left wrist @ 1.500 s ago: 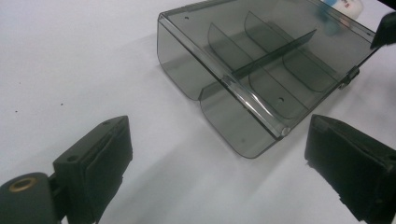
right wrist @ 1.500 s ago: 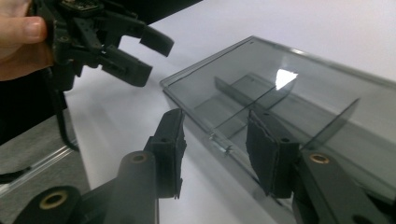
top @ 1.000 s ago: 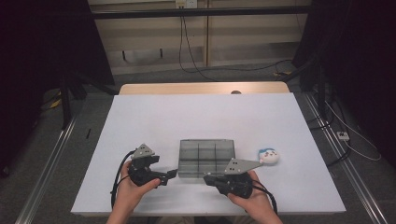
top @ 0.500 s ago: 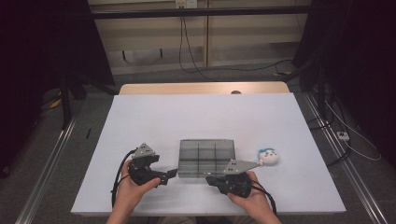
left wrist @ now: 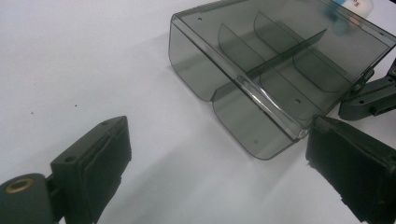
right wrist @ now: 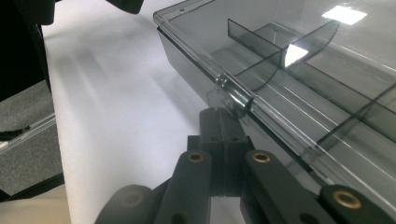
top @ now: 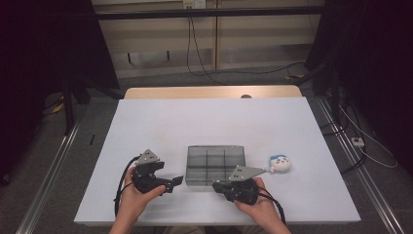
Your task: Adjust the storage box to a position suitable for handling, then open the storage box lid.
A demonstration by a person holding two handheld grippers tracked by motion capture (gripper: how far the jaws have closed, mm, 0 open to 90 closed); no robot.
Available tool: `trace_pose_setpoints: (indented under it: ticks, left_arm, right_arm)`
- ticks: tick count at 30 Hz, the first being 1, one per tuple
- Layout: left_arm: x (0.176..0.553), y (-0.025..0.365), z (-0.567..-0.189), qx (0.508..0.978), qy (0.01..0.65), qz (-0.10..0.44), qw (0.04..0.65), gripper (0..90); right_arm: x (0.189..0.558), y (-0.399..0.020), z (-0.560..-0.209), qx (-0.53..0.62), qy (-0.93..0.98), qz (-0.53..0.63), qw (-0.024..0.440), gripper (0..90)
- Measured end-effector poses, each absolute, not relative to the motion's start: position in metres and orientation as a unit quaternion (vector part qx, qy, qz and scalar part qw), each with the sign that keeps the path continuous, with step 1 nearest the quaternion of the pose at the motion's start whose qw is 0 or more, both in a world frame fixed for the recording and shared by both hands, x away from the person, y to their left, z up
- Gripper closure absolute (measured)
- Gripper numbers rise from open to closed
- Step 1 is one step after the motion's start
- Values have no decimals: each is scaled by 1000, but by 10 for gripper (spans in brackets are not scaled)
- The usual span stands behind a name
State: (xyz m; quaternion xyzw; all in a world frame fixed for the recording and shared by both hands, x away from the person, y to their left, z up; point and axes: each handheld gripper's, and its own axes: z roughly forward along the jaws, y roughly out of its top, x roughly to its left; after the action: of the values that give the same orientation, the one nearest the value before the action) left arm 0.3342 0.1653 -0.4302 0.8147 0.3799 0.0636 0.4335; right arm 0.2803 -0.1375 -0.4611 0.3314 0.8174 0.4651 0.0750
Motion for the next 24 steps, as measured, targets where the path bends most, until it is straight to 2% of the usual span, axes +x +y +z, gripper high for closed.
trace_pose_setpoints:
  ticks: [19,24]
  left_arm:
    - [337,170,-432,810,387,63,437,68]
    - [337,169,-433,811,387,60,435,68]
  right_arm:
    - [281,-133,-463,328,826,451,77,900]
    - [280,-129,-462,316,837,437,98,900]
